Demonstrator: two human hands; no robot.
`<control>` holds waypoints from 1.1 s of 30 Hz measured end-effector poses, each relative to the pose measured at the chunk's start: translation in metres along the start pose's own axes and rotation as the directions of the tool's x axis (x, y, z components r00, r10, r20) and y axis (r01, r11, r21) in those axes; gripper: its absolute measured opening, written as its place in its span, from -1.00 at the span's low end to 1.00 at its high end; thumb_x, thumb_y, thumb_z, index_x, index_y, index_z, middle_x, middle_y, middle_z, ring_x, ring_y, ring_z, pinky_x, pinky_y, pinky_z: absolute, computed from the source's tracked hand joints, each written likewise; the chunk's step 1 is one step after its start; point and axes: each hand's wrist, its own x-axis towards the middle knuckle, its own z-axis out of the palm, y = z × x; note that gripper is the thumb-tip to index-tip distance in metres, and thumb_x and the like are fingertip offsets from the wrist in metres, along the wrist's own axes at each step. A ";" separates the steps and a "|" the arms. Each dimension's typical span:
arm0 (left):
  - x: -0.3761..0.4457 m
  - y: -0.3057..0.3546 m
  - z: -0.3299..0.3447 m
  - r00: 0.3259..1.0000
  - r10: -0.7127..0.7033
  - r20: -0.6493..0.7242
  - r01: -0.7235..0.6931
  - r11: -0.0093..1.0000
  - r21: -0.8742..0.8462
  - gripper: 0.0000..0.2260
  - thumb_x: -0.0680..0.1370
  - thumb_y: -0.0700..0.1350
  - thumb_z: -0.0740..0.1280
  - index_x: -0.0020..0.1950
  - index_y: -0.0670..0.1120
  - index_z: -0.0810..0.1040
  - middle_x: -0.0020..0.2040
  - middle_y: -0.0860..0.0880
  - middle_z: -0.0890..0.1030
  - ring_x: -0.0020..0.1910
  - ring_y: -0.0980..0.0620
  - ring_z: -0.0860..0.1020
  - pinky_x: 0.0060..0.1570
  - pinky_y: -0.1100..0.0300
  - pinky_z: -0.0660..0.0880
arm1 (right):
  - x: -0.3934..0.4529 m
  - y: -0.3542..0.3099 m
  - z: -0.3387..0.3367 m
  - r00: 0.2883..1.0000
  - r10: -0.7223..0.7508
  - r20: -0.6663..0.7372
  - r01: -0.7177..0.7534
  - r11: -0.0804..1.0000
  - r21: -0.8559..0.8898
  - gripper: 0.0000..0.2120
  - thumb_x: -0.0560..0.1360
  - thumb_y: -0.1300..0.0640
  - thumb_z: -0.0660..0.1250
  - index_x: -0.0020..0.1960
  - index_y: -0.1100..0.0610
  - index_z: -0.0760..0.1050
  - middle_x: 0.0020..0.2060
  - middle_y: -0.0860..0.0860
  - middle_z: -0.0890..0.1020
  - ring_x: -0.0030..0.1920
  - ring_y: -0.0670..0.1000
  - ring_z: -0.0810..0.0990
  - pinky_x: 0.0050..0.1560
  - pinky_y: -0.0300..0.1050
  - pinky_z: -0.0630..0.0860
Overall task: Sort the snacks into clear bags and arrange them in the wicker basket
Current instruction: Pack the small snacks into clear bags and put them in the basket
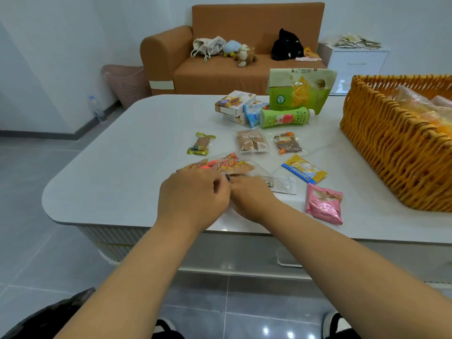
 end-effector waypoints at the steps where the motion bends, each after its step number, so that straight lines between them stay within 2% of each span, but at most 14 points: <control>1: 0.002 -0.002 -0.002 1.000 -0.021 0.017 0.020 1.000 0.009 -0.70 0.53 0.01 0.21 -0.32 -0.05 0.58 -0.39 -0.01 0.57 -0.34 -0.08 0.46 -0.41 0.19 0.31 | -0.006 0.001 0.002 0.999 -0.015 -0.043 0.015 1.000 0.008 -0.73 0.18 0.37 0.48 -0.15 0.16 0.62 -0.32 0.02 0.64 -0.37 0.11 0.62 -0.47 -0.25 0.15; 4: 0.005 -0.007 -0.005 0.997 -0.079 0.025 0.079 0.997 0.012 -0.68 0.55 -0.01 0.22 -0.40 -0.03 0.43 -0.39 0.00 0.51 -0.32 -0.09 0.46 -0.40 0.18 0.30 | -0.032 0.004 -0.004 0.994 -0.071 -0.083 0.067 0.997 -0.044 -0.61 0.17 0.38 0.45 -0.05 0.10 0.61 -0.25 -0.03 0.66 -0.40 0.11 0.62 -0.56 -0.25 0.19; 6: 0.006 -0.009 -0.004 0.994 -0.107 0.036 0.106 0.994 0.018 -0.70 0.57 -0.01 0.21 -0.35 -0.03 0.49 -0.38 0.00 0.53 -0.33 -0.08 0.47 -0.41 0.19 0.34 | -0.060 0.011 -0.022 0.987 -0.092 -0.134 0.089 0.996 -0.026 -0.54 0.20 0.42 0.43 0.07 0.14 0.60 -0.10 0.01 0.70 -0.27 0.12 0.67 -0.59 -0.15 0.40; 9: 0.006 -0.006 0.001 0.987 -0.152 0.046 0.150 0.988 0.039 -0.70 0.58 -0.02 0.19 -0.34 -0.04 0.48 -0.37 -0.01 0.53 -0.33 -0.08 0.45 -0.42 0.21 0.28 | -0.099 0.036 -0.042 0.948 -0.120 -0.293 0.115 0.993 -0.035 -0.57 0.35 0.41 0.39 0.18 0.15 0.59 0.08 0.04 0.68 -0.09 0.11 0.69 -0.44 -0.03 0.55; 11: 0.007 -0.001 0.002 0.982 -0.179 0.054 0.176 0.983 0.053 -0.70 0.57 -0.02 0.18 -0.33 -0.06 0.49 -0.35 -0.04 0.53 -0.30 -0.11 0.46 -0.39 0.18 0.30 | -0.115 0.059 -0.044 0.930 -0.044 -0.364 0.031 0.999 -0.042 -0.62 0.41 0.34 0.32 0.20 0.11 0.57 0.08 0.02 0.68 -0.05 0.09 0.69 -0.36 -0.06 0.59; 14: 0.007 0.005 0.003 0.977 -0.206 0.060 0.201 0.976 0.083 -0.71 0.59 -0.04 0.16 -0.30 -0.06 0.48 -0.34 -0.04 0.50 -0.29 -0.12 0.45 -0.36 0.17 0.32 | -0.126 0.085 -0.031 0.922 0.129 -0.365 -0.134 0.991 0.013 -0.58 0.30 0.26 0.33 0.15 0.09 0.61 0.05 0.02 0.69 -0.06 0.09 0.69 -0.29 -0.04 0.63; 18: 0.004 0.005 0.006 0.973 -0.223 0.061 0.215 0.970 0.113 -0.73 0.59 -0.06 0.14 -0.29 -0.08 0.43 -0.35 -0.06 0.44 -0.30 -0.12 0.41 -0.35 0.16 0.27 | -0.124 0.106 -0.025 0.794 0.429 -0.431 -0.301 0.893 0.333 -0.67 0.38 0.23 0.36 0.14 0.14 0.62 0.02 0.07 0.70 -0.07 0.11 0.69 -0.06 0.01 0.62; 20: 0.003 0.003 0.007 0.971 -0.231 0.069 0.223 0.969 0.109 -0.72 0.59 -0.05 0.15 -0.30 -0.09 0.43 -0.33 -0.10 0.48 -0.31 -0.13 0.42 -0.38 0.16 0.26 | -0.124 0.114 -0.028 0.777 0.514 -0.363 -0.444 0.857 0.263 -0.67 0.40 0.19 0.33 0.15 0.14 0.63 0.07 0.06 0.68 0.03 0.12 0.66 0.01 0.00 0.59; 22: 0.002 0.002 0.007 0.970 -0.232 0.071 0.224 0.969 0.107 -0.70 0.58 -0.04 0.16 -0.32 -0.09 0.46 -0.32 -0.12 0.51 -0.31 -0.15 0.44 -0.37 0.16 0.28 | -0.124 0.117 -0.027 0.770 0.616 -0.165 -0.593 0.787 0.170 -0.66 0.43 0.18 0.36 0.20 0.08 0.62 0.17 0.04 0.64 0.15 0.14 0.61 0.09 -0.01 0.54; 24: 0.001 0.002 0.007 0.971 -0.230 0.073 0.223 0.971 0.092 -0.70 0.58 -0.03 0.18 -0.32 -0.08 0.49 -0.33 -0.11 0.52 -0.30 -0.15 0.46 -0.36 0.16 0.32 | -0.120 0.118 -0.024 0.740 0.673 0.009 -0.671 0.737 0.082 -0.64 0.46 0.24 0.32 0.23 0.03 0.60 0.19 0.06 0.63 0.19 0.17 0.55 0.09 -0.04 0.49; 26: 0.000 0.003 0.007 0.970 -0.227 0.091 0.221 0.972 0.075 -0.71 0.58 -0.03 0.19 -0.31 -0.08 0.51 -0.35 -0.09 0.52 -0.30 -0.14 0.46 -0.37 0.16 0.34 | -0.108 0.116 -0.027 0.722 0.689 0.064 -0.691 0.722 0.027 -0.62 0.46 0.31 0.26 0.20 0.04 0.61 0.11 0.11 0.64 0.17 0.20 0.53 0.05 -0.04 0.46; 28: 0.001 0.001 0.007 0.967 -0.230 0.112 0.223 0.972 0.071 -0.71 0.58 -0.03 0.20 -0.32 -0.06 0.49 -0.37 -0.05 0.48 -0.32 -0.13 0.45 -0.38 0.17 0.32 | -0.086 0.110 -0.033 0.712 0.702 0.001 -0.698 0.709 0.100 -0.63 0.44 0.35 0.28 0.17 0.08 0.62 0.10 0.12 0.63 0.20 0.17 0.51 0.08 -0.04 0.44; 30: 0.002 0.000 0.007 0.965 -0.236 0.118 0.231 0.971 0.054 -0.71 0.58 -0.02 0.19 -0.33 -0.05 0.47 -0.39 -0.02 0.46 -0.31 -0.12 0.45 -0.38 0.17 0.31 | -0.054 0.099 -0.037 0.673 0.737 -0.064 -0.695 0.660 0.286 -0.59 0.42 0.39 0.28 0.21 0.13 0.59 0.18 0.11 0.60 0.25 0.13 0.48 0.21 -0.07 0.40; 33: 0.003 0.000 0.007 0.963 -0.232 0.139 0.235 0.972 -0.004 -0.70 0.59 -0.02 0.19 -0.32 -0.06 0.47 -0.37 -0.01 0.48 -0.29 -0.10 0.47 -0.38 0.17 0.34 | 0.010 0.099 -0.030 0.581 0.814 0.013 -0.707 0.497 0.503 -0.67 0.48 0.27 0.26 0.23 0.17 0.54 0.19 0.09 0.59 0.22 0.10 0.51 0.25 -0.09 0.40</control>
